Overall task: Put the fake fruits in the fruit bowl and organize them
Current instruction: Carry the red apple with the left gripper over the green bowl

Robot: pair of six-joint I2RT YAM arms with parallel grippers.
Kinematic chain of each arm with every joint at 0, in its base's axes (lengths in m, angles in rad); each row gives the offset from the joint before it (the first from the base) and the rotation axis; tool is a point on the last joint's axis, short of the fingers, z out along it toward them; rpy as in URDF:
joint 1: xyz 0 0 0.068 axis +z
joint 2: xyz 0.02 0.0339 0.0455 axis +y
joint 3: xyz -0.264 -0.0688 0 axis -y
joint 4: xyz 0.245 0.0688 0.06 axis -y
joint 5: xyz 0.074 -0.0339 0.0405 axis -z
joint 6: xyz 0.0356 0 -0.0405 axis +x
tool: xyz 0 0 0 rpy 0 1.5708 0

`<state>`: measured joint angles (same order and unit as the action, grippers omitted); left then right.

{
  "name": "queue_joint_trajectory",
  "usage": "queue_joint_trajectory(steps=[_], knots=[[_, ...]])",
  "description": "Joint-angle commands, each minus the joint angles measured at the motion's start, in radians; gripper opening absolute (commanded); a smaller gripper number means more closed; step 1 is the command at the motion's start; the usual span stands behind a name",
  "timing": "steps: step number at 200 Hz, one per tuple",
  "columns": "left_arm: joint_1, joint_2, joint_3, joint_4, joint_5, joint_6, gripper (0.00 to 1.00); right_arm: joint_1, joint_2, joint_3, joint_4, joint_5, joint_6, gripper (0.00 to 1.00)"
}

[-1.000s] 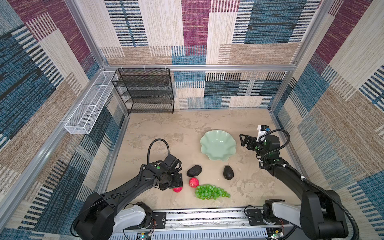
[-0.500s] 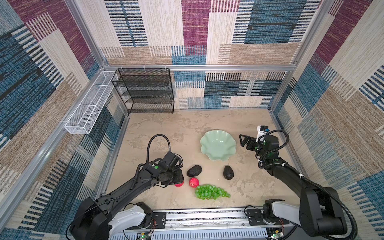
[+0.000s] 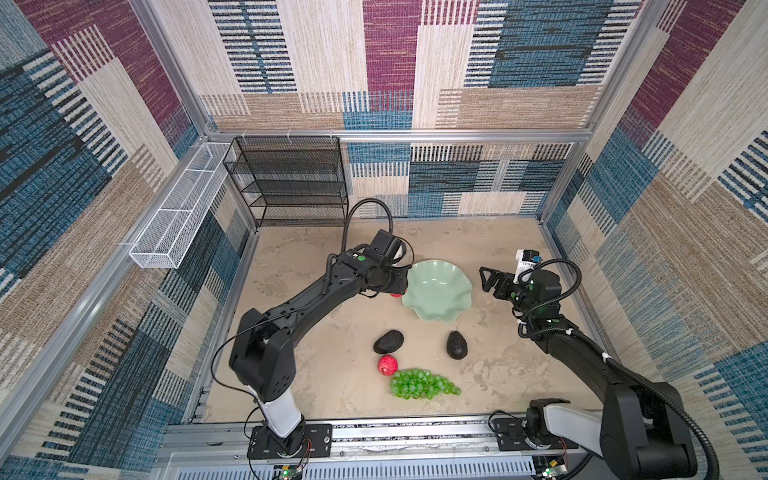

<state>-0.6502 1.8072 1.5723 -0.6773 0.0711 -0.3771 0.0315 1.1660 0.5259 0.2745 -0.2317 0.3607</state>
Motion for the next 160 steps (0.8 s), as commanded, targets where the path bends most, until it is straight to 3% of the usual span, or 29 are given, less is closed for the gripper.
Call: queue_joint_trajectory(steps=[1,96,160], knots=[[-0.006,0.112,0.101,-0.017,0.036,0.082,0.50,0.001,-0.018,-0.016,-0.007,0.012,-0.002,1.00],[-0.068,0.451,0.400,-0.045,-0.005,0.035,0.50,0.001,-0.009,-0.034,-0.011,0.000,-0.011,1.00],[-0.071,0.558,0.489,-0.070,-0.018,-0.018,0.56,0.001,-0.020,-0.039,-0.017,-0.006,-0.009,1.00]])
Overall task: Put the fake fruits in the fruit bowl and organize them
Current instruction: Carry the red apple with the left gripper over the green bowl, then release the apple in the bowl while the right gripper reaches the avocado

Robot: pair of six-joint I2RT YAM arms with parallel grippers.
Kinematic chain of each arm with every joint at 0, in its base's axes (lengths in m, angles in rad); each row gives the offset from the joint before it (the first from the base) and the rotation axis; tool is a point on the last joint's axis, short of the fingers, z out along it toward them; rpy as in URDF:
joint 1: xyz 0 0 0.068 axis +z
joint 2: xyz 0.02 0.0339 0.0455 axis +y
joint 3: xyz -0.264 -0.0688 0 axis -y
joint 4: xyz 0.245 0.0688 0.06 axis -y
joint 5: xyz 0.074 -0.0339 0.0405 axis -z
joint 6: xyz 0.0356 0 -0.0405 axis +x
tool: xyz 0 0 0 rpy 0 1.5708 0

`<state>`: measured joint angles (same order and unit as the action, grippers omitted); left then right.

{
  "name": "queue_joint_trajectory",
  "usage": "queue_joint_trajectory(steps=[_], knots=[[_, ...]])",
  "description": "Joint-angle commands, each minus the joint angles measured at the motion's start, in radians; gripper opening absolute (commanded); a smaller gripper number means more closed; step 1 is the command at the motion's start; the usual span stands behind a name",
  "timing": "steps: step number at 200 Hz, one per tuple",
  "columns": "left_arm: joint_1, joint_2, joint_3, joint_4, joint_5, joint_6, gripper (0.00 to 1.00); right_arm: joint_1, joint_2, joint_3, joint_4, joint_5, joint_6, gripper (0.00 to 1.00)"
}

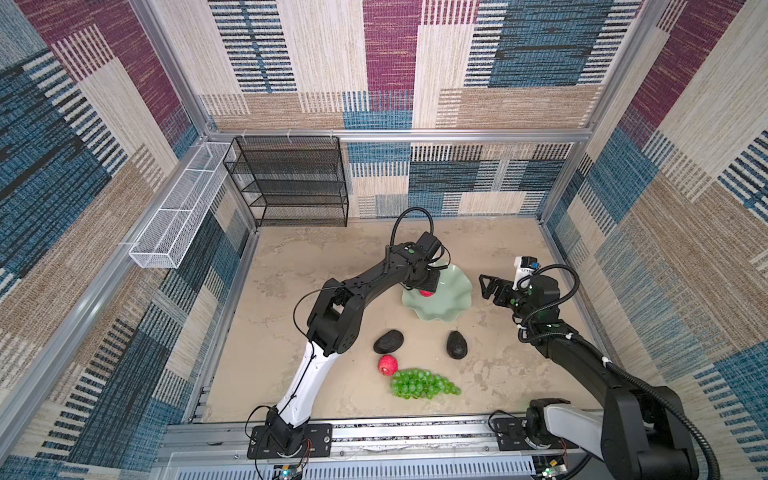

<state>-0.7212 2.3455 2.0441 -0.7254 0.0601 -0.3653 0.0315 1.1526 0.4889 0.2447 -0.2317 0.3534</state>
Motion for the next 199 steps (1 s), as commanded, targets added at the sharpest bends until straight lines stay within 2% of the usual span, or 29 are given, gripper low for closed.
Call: queue_joint_trajectory(steps=[1,48,91,103,132,156,199], knots=[[0.000,0.020,0.017,-0.022,-0.007,-0.030,0.56,0.001,-0.007,-0.003,0.013,-0.005,-0.002,1.00],[-0.002,0.032,0.025,-0.020,0.020,-0.047,0.71,0.001,-0.021,-0.002,-0.009,0.006,-0.003,1.00],[0.000,-0.006,0.048,-0.020,0.013,-0.046,0.76,0.006,-0.031,0.022,-0.101,0.003,-0.005,1.00],[0.000,-0.035,0.051,-0.020,-0.009,-0.042,0.77,0.036,-0.037,0.033,-0.162,0.037,-0.008,0.99],[0.005,-0.148,0.019,0.008,-0.077,-0.024,0.78,0.185,-0.073,0.048,-0.302,0.138,0.026,0.98],[0.015,-0.306,-0.126,0.127,-0.123,-0.017,0.79,0.301,-0.102,0.036,-0.402,0.200,0.106,0.96],[0.073,-0.670,-0.588,0.458,-0.230,-0.049,0.82,0.451,-0.158,0.031,-0.573,0.274,0.220,0.93]])
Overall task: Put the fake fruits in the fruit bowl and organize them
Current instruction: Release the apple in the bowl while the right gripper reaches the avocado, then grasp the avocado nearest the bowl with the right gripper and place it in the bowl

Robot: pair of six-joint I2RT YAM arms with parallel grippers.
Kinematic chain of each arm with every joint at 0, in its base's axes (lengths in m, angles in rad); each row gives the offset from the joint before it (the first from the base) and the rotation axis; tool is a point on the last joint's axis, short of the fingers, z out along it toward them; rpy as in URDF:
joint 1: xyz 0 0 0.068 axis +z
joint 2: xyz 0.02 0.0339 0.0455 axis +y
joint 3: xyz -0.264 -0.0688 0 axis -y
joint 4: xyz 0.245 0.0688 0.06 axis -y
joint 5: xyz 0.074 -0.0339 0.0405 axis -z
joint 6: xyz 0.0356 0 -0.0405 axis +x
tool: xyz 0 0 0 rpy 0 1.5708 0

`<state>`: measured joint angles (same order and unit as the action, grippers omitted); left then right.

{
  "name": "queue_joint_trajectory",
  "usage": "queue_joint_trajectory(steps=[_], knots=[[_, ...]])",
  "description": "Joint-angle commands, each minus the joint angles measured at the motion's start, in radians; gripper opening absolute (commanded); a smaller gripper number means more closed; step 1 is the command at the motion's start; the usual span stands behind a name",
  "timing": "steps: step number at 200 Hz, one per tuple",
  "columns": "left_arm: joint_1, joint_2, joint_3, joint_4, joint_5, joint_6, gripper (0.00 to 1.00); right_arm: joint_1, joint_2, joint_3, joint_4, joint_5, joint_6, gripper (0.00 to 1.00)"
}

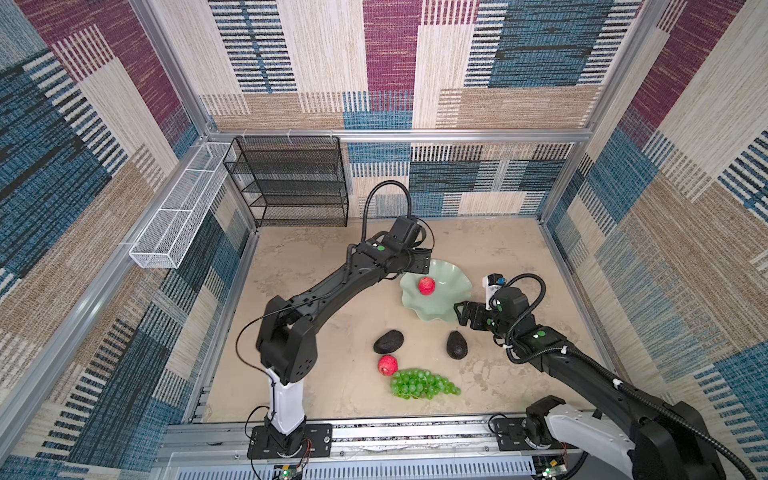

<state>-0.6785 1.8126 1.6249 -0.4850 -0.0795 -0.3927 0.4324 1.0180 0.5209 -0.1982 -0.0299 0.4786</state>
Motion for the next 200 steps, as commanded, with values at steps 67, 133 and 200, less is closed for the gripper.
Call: queue_joint_trajectory(steps=[67,133,200], knots=[[0.123,-0.486,-0.588,0.329,-0.245,0.005,0.83,0.233,-0.021,-0.068,-0.179,0.069,0.260,0.90],[0.205,-0.684,-0.786,0.302,-0.246,-0.077,0.83,0.288,0.101,-0.072,-0.064,0.128,0.305,0.84],[0.232,-0.699,-0.810,0.318,-0.244,-0.072,0.83,0.289,0.076,-0.127,-0.038,0.180,0.328,0.55]])
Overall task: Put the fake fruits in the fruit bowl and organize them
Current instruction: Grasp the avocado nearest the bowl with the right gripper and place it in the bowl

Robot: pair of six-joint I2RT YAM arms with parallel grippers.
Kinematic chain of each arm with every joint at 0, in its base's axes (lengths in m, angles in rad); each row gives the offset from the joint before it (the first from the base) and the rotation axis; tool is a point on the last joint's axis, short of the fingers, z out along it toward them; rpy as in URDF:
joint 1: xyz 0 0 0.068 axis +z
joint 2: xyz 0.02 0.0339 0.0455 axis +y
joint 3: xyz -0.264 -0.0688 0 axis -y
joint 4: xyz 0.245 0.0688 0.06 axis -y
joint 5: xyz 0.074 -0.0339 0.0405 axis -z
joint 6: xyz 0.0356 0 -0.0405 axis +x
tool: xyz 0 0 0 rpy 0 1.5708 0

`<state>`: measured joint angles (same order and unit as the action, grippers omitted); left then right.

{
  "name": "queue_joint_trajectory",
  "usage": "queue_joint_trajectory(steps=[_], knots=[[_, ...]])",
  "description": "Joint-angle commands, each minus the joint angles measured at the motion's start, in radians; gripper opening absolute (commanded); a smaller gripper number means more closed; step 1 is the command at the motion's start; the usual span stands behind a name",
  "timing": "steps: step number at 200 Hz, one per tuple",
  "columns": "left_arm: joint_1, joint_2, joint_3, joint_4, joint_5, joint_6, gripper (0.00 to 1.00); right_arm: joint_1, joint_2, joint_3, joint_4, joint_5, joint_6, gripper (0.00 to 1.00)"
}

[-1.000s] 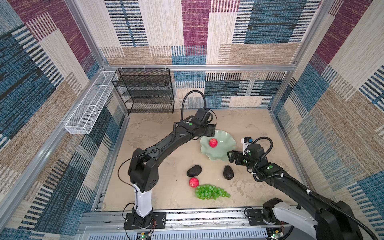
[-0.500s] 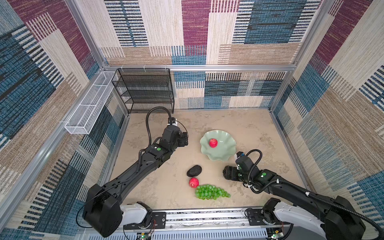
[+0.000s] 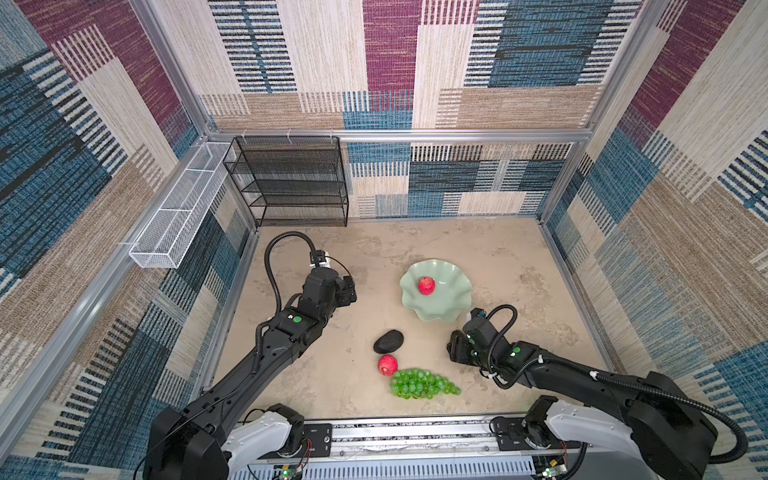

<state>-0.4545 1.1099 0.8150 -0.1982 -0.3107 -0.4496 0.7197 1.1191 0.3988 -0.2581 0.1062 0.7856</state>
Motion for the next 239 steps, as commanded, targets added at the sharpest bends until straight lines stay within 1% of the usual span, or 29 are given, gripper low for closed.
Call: queue_joint_trajectory(steps=[1,32,63,83,101,128,140,163,191,207,239], knots=[[0.008,0.004,0.000,0.031,-0.012,-0.015,0.83,0.001,-0.027,-0.006,0.020,0.046,0.020,0.54],[0.023,0.006,-0.011,0.031,-0.001,-0.024,0.83,0.001,-0.150,0.014,-0.100,0.091,0.003,0.44],[0.039,0.001,-0.031,0.032,0.005,-0.038,0.84,0.001,-0.298,0.068,-0.249,0.144,-0.022,0.42],[0.053,-0.001,-0.042,0.034,0.016,-0.044,0.83,0.001,-0.310,0.145,-0.278,0.181,-0.070,0.41],[0.066,0.001,-0.048,0.034,0.041,-0.054,0.84,0.000,-0.246,0.218,-0.232,0.199,-0.135,0.41],[0.084,-0.005,-0.057,0.025,0.077,-0.070,0.84,-0.002,-0.076,0.328,-0.102,0.206,-0.223,0.42],[0.089,-0.017,-0.064,0.020,0.086,-0.074,0.84,-0.014,0.001,0.370,-0.033,0.166,-0.255,0.42],[0.095,-0.053,-0.082,0.000,0.095,-0.075,0.84,-0.066,0.158,0.442,0.055,0.037,-0.300,0.43],[0.099,-0.110,-0.108,-0.011,0.108,-0.064,0.84,-0.104,0.300,0.487,0.121,-0.033,-0.342,0.43],[0.100,-0.130,-0.115,-0.016,0.122,-0.039,0.84,-0.132,0.347,0.487,0.149,-0.074,-0.336,0.43],[0.103,-0.135,-0.112,-0.049,0.159,-0.014,0.84,-0.158,0.399,0.464,0.188,-0.084,-0.332,0.44]])
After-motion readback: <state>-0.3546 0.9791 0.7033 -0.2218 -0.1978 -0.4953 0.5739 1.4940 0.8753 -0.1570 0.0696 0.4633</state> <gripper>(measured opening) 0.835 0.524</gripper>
